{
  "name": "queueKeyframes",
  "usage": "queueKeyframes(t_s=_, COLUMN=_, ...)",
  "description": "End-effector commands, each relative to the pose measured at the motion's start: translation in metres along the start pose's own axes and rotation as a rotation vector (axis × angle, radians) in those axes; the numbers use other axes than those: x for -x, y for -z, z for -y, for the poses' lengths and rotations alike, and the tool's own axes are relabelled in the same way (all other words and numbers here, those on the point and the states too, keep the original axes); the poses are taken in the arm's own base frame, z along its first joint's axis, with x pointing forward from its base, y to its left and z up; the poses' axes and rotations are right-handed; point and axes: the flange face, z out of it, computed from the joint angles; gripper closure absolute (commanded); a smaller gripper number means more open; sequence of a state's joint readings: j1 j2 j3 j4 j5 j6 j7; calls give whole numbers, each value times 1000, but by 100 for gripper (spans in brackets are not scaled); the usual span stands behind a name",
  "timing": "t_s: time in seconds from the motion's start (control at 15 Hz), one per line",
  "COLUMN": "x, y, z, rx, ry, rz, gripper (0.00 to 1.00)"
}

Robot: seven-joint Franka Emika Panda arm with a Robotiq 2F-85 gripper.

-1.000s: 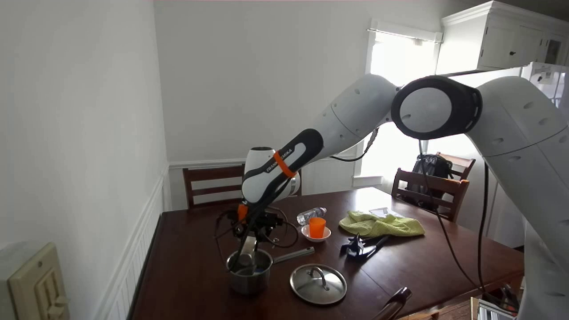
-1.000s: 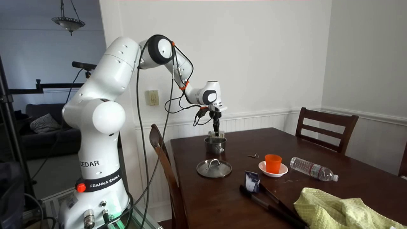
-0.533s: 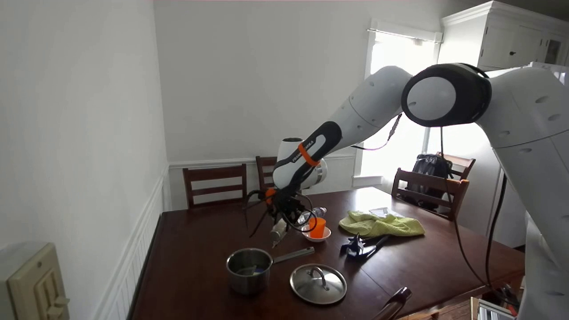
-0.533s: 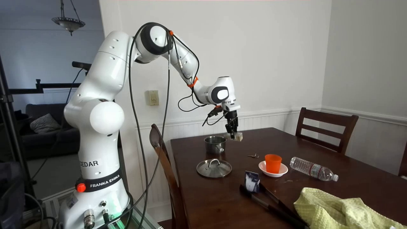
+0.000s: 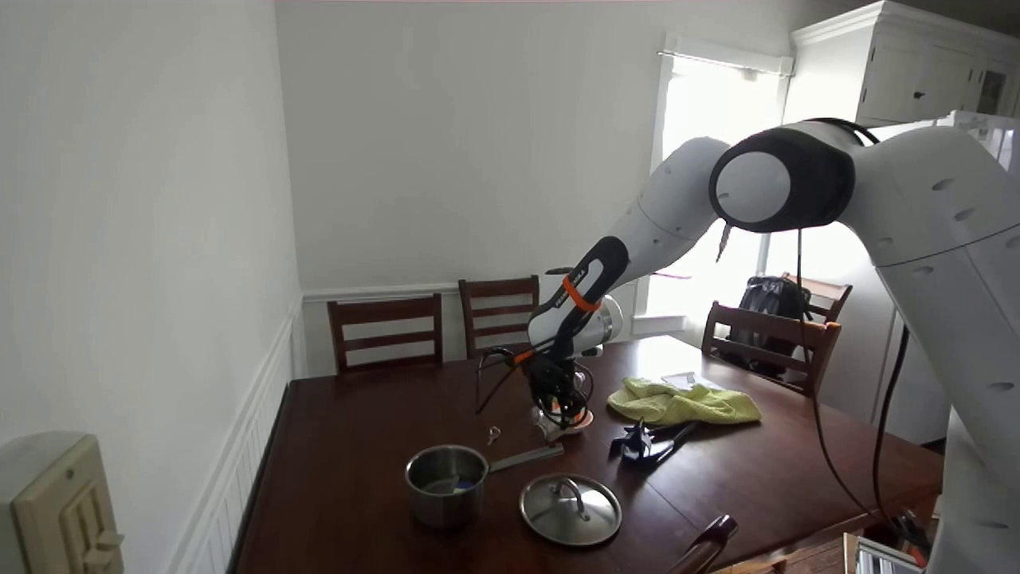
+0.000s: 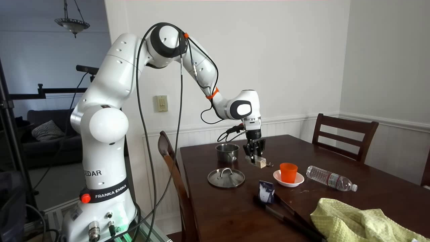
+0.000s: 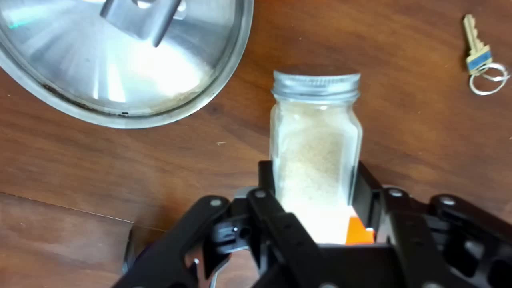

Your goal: Pick up the spice bottle from the silver pot and put it on the table

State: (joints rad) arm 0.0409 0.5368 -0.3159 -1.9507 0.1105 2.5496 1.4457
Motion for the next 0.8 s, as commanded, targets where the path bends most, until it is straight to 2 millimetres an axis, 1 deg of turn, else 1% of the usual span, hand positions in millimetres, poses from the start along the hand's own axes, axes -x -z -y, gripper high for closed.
queueKeyframes(t_s=0.0, x=-1, y=-23, z=-3, rx=27, ry=-105, rz=-6, gripper=77)
queueKeyframes(t_s=0.27, x=5, y=-52, z=-2, rx=-18, ry=-93, rz=18, gripper=77)
queueKeyframes(t_s=0.53, x=10, y=-78, z=-3, rx=-20, ry=-93, rz=50, gripper=77)
queueKeyframes(t_s=0.6, x=11, y=-75, z=-1, rx=-29, ry=-92, rz=60, gripper=27)
queueKeyframes(t_s=0.67, x=12, y=-69, z=-2, rx=-41, ry=-93, rz=65, gripper=25)
queueKeyframes(t_s=0.73, x=14, y=-60, z=-3, rx=-58, ry=-94, rz=68, gripper=19)
